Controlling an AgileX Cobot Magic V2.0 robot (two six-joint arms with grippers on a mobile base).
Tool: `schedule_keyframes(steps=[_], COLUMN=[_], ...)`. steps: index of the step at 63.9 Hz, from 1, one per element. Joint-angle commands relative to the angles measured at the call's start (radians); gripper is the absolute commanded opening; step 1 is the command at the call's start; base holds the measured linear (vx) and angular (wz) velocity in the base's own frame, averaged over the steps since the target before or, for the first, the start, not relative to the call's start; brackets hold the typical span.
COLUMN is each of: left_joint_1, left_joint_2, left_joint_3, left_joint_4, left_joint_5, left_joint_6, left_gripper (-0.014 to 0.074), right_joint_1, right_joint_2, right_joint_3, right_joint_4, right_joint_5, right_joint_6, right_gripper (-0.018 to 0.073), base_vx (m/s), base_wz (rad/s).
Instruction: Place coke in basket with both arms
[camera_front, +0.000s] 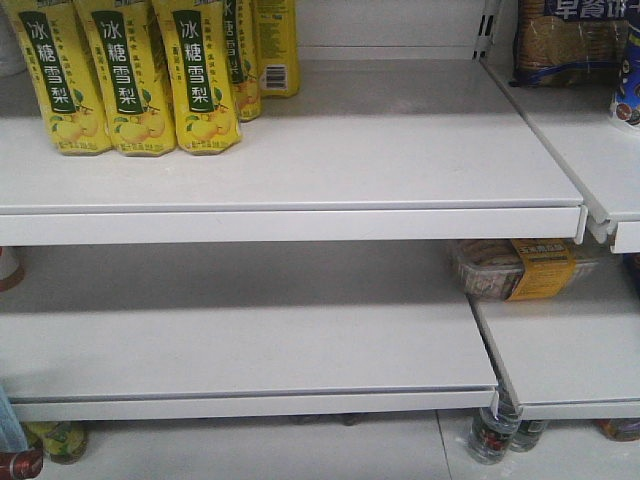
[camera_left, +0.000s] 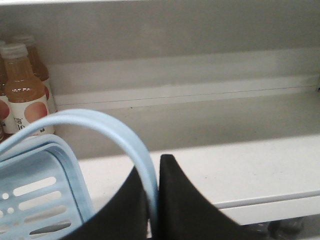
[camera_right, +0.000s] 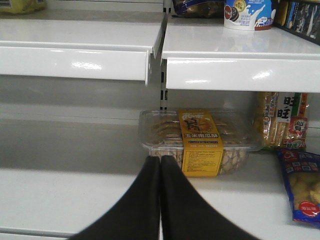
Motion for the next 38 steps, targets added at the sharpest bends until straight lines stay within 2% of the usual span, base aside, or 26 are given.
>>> schedule_keyframes(steps=[1,38], left_joint_1=[-0.002,-0.002], left_joint_2=[-0.022,-0.022], left_joint_3=[-0.031,-0.031], left_joint_4=[0.039,0.039], left_joint_5=[-0.155,-0.155], left_joint_6=[0.032,0.032], left_gripper=[-0.0006,-0.0006], right_joint_1=[-0.006,-0.006], right_joint_2=[0.012,0.012], right_joint_3=[-0.026,-0.026], right_joint_4=[0.007,0.007], right_joint_5=[-0.076,-0.076], right_joint_6=[-0.007,-0.007], right_gripper=[-0.0010,-0.0010], base_vx=[0.00,0.00], base_wz=[0.00,0.00])
